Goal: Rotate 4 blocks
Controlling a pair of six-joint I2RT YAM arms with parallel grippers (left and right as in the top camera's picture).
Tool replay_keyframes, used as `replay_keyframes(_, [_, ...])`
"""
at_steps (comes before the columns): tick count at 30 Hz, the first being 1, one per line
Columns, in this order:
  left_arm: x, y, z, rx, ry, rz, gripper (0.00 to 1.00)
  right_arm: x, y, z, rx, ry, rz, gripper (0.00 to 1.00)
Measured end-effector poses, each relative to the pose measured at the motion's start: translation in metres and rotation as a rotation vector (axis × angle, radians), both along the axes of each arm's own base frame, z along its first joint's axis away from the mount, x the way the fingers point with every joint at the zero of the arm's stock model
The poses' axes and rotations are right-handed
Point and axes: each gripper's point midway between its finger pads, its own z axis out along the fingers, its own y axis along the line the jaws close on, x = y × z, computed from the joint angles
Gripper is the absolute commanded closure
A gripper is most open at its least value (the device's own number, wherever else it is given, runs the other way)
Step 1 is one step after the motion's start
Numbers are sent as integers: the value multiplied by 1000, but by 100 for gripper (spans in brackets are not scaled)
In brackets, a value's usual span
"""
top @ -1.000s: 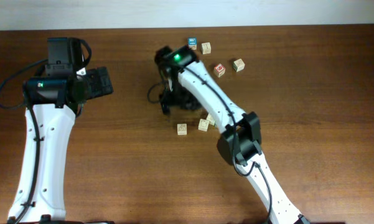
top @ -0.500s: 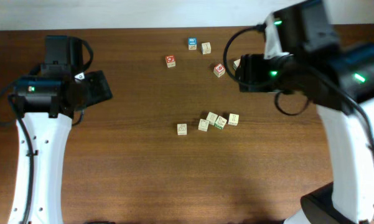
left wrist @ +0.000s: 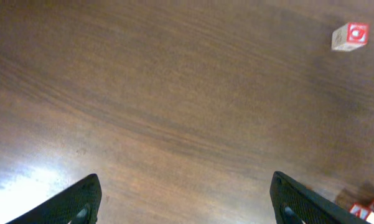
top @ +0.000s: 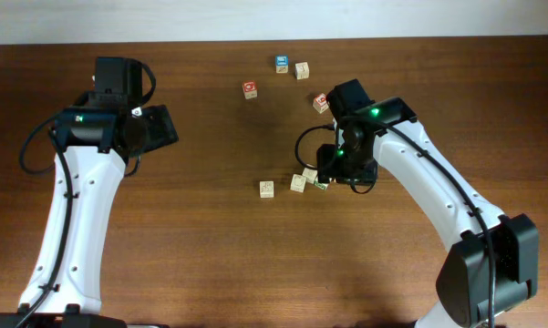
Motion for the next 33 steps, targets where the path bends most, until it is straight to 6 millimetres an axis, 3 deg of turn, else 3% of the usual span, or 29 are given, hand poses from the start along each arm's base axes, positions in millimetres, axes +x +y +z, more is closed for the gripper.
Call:
replay_keyframes(4, [4, 0, 2, -1, -17, 0, 13, 0, 3, 0, 3, -7, 8, 40])
replay_keyframes(6, [5, 0, 2, -1, -23, 0, 11, -2, 15, 0, 8, -18, 40, 43])
replay_keyframes(11, [7, 8, 5, 41, -36, 23, 6, -10, 76, -2, 68, -85, 108, 46])
replay_keyframes(15, [7, 15, 7, 81, -38, 44, 6, -17, 112, -36, 65, -54, 152, 47])
replay_keyframes(17, [7, 16, 7, 85, -38, 46, 6, -15, 115, -53, 41, -39, 139, 50])
replay_keyframes(20, [7, 16, 7, 85, -38, 46, 5, -13, 115, -60, 28, -37, 132, 57])
replay_keyframes(23, [7, 16, 7, 85, -38, 46, 5, -16, 120, -70, 14, -27, 136, 79])
replay_keyframes(26, [7, 16, 7, 85, -38, 46, 4, -18, 121, -79, 0, -6, 109, 90])
replay_keyframes(33, [8, 16, 8, 84, -46, 47, 4, -16, 128, -95, -3, 1, 89, 91])
